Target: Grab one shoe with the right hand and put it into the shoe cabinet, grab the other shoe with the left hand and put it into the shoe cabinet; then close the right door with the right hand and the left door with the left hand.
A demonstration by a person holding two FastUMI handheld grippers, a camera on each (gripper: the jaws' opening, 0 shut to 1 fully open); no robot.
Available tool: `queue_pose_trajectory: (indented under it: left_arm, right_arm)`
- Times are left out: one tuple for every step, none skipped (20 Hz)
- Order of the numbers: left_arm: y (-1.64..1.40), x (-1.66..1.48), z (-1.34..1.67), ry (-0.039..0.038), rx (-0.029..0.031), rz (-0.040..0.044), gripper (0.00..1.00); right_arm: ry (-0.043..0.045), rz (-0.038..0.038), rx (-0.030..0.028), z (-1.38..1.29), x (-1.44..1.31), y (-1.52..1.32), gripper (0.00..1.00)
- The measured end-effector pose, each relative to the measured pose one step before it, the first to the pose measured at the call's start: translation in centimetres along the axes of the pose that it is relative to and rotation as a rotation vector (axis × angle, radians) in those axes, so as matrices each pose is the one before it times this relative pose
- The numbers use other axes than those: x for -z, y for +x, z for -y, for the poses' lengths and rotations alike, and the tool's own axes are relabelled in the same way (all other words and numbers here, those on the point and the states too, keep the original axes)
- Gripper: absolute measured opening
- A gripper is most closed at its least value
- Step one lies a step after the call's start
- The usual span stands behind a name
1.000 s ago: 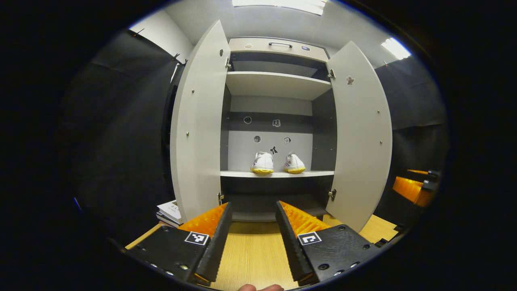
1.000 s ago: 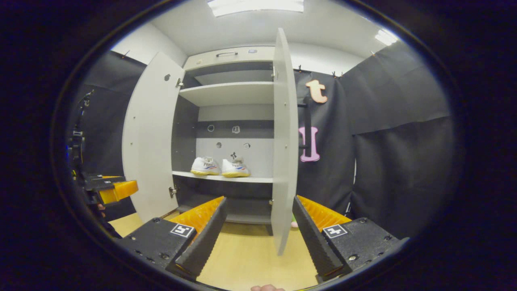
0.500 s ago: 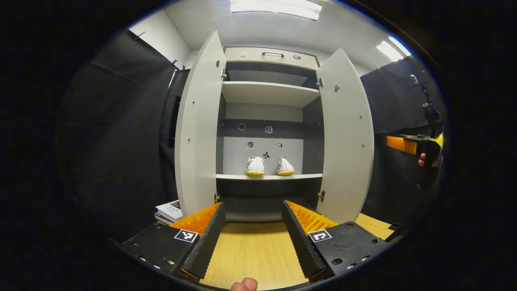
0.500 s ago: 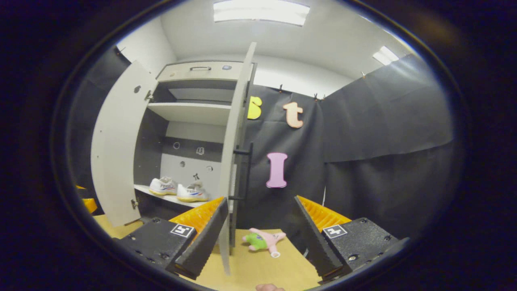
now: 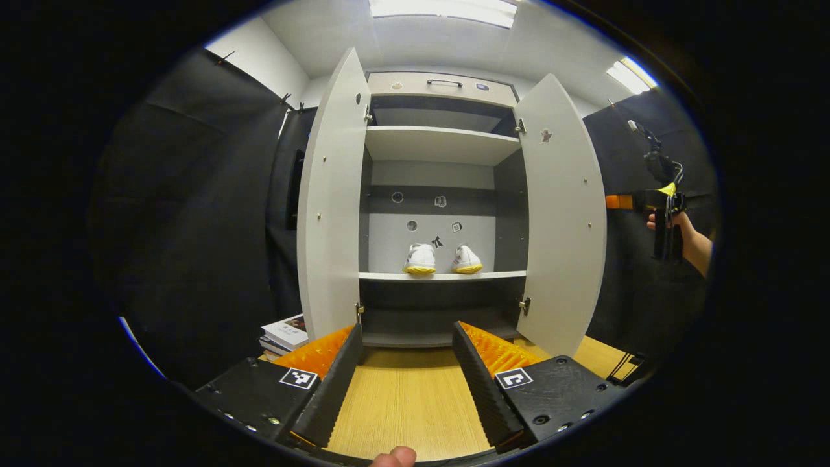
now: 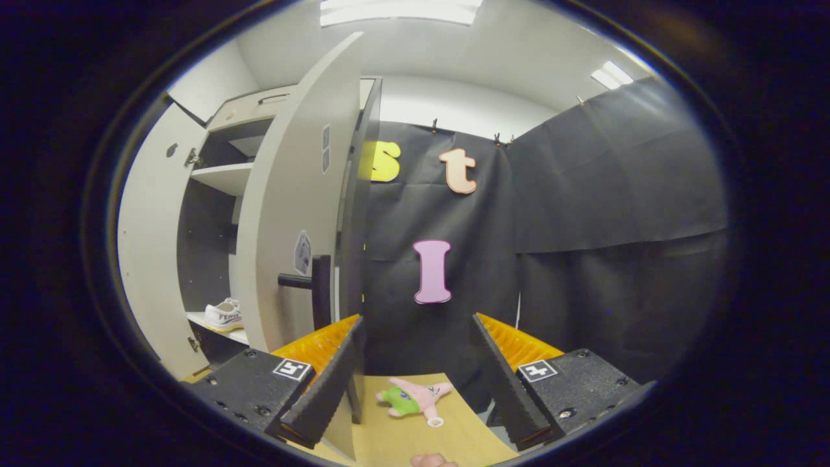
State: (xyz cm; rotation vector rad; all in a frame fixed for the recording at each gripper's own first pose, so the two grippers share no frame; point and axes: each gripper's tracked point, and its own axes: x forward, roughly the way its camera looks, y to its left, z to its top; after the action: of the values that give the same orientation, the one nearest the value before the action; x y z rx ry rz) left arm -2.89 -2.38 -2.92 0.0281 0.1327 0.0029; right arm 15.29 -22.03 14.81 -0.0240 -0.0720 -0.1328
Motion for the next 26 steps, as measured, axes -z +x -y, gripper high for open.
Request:
queue_pose_trajectory:
  left_arm:
    - [-0.032,0.25,-0.103,0.00261,-0.00315,-0.00542,0.84]
    - [0.041,0.182,-0.03,0.00117,0.00074,-0.00437,0.84]
    - [0.134,0.03,0.145,-0.00109,0.00353,-0.0039,0.84]
    - [0.12,-0.065,0.114,-0.00021,0.00265,-0.00099,0.84]
    - [0.099,-0.116,0.127,0.00103,0.00438,0.00247,0.84]
    - [-0.018,-0.07,0.234,0.00191,0.00694,0.00288,0.84]
    - [0.095,0.005,0.153,0.00323,0.00363,0.00141,0.84]
    - [0.058,-0.149,0.068,0.00335,0.00395,0.00086,0.84]
    - [0.091,0.045,0.198,0.00199,0.00516,-0.00163,0.84]
    - [-0.026,0.079,0.115,0.00086,0.00446,0.00101,0.84]
    - [-0.037,-0.014,0.1,0.00128,0.00296,-0.00045,0.84]
    - [-0.001,0.017,0.028,0.00122,-0.00003,-0.00086,0.84]
    - [-0.033,-0.02,-0.016,0.00014,-0.0015,0.00036,0.84]
    - [-0.087,-0.018,-0.062,-0.00181,-0.0008,0.00099,0.84]
    - [-0.139,-0.035,-0.123,-0.00184,-0.00308,0.00064,0.84]
    - [-0.082,0.053,-0.221,-0.00138,-0.00496,-0.00198,0.84]
    - [-0.133,0.089,-0.209,-0.00262,-0.00417,-0.00181,0.84]
    - [-0.113,0.025,-0.268,-0.00102,-0.00678,-0.00046,0.84]
    - [-0.171,-0.049,-0.291,0.00046,-0.00874,0.0021,0.84]
    - [-0.027,-0.024,-0.302,0.00118,-0.00727,-0.00169,0.84]
    - [-0.125,0.151,-0.264,0.00272,-0.00617,-0.00313,0.84]
    - [-0.119,0.046,-0.294,0.00318,-0.00724,-0.00016,0.84]
    - [-0.141,-0.059,-0.238,0.00229,-0.00563,-0.00115,0.84]
    - [-0.029,0.086,-0.335,0.00103,-0.00781,-0.00159,0.84]
    - [-0.051,0.045,-0.362,0.00001,-0.00759,-0.00006,0.84]
    - [-0.06,-0.079,-0.397,-0.00174,-0.00999,0.00013,0.84]
  right_arm:
    - [-0.0059,0.01128,0.01154,-0.237,-0.25,0.037,0.99]
    - [0.00289,0.00733,-0.00959,-0.507,-0.318,-0.083,0.98]
    - [-0.00316,-0.0059,0.00648,-0.203,0.162,-0.026,0.97]
    - [-0.00129,0.00478,-0.00329,-0.225,0.001,-0.284,0.96]
    - [0.00005,-0.00409,0.00365,-0.256,-0.007,0.019,0.96]
    - [0.00637,0.00014,0.00392,-0.122,-0.046,-0.127,0.92]
    - [0.00566,0.00013,0.00093,-0.184,0.012,-0.201,0.96]
    - [0.00857,-0.00107,-0.00222,-0.292,0.049,-0.25,0.95]
    - [0.01411,0.00025,-0.00902,-0.514,0.002,-0.118,0.95]
    - [0.01658,-0.00447,-0.01511,-0.679,0.096,-0.128,0.92]
    - [0.01983,-0.00103,-0.01844,-0.866,0.127,-0.014,0.92]
    - [0.01076,-0.00285,-0.02056,-0.994,0.125,-0.13,0.95]
    - [0.00222,0.00327,-0.01882,-1.243,0.133,-0.123,0.95]
    - [-0.00403,0.00344,-0.01466,-1.144,-0.044,0.05,0.95]
    - [-0.00525,0.00388,-0.01488,-1.095,0.022,0.137,0.96]
    - [-0.00453,0.00178,-0.01898,-1.194,-0.03,0.202,0.95]
    - [-0.00055,-0.00258,-0.02165,-1.268,0.123,0.17,0.95]
    - [0.00086,-0.00258,-0.02109,-1.209,0.033,0.364,0.92]
    - [-0.00113,0.0026,-0.01847,-1.188,0.051,0.542,0.92]
    - [-0.00053,-0.00063,-0.015,-1.053,0.055,0.581,0.95]
    - [-0.00128,0.0001,-0.01456,-0.932,0.162,0.758,0.95]
    - [0.00133,-0.00436,-0.00743,-0.816,0.18,0.796,0.92]
    - [0.00278,-0.01149,-0.0007,-0.441,0.419,0.78,0.96]
    - [0.00609,-0.01213,-0.0022,-0.443,0.315,0.427,0.96]
    - [0.01279,-0.00627,-0.00437,-0.341,0.367,-0.059,0.96]
    - [0.01564,0.00602,-0.00937,-0.338,0.114,-0.429,0.96]
